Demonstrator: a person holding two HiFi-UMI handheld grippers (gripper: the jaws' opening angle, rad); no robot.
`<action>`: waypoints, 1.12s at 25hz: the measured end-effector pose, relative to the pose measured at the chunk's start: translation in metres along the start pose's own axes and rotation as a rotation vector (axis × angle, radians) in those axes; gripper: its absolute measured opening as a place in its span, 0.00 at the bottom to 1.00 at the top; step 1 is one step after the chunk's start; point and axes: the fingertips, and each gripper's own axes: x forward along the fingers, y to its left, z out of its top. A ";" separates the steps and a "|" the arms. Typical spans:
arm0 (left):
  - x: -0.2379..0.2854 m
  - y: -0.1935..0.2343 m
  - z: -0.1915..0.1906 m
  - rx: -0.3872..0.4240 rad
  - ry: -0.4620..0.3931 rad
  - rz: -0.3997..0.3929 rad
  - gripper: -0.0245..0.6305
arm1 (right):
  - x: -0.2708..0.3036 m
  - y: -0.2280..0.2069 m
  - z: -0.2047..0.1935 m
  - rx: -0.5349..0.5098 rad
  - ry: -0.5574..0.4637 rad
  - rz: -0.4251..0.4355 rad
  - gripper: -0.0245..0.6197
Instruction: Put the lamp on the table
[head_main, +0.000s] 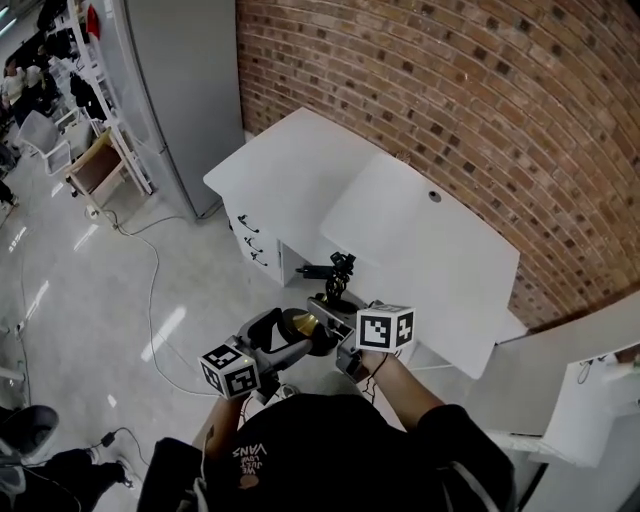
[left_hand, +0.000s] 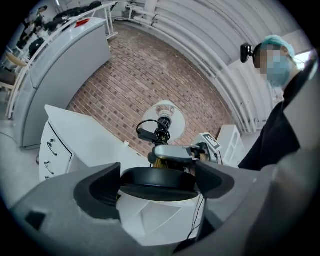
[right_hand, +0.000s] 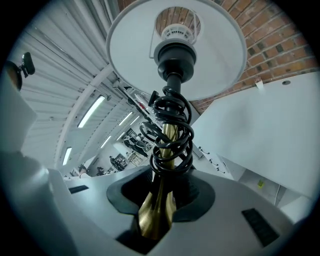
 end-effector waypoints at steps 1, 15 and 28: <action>0.000 0.002 0.000 -0.007 0.000 -0.004 0.74 | 0.002 -0.001 0.000 0.007 0.002 -0.007 0.22; 0.023 0.071 0.041 -0.008 -0.020 0.055 0.74 | 0.066 -0.031 0.049 0.025 0.026 0.044 0.22; 0.118 0.159 0.108 -0.001 -0.006 0.070 0.74 | 0.123 -0.107 0.159 0.001 0.037 0.061 0.22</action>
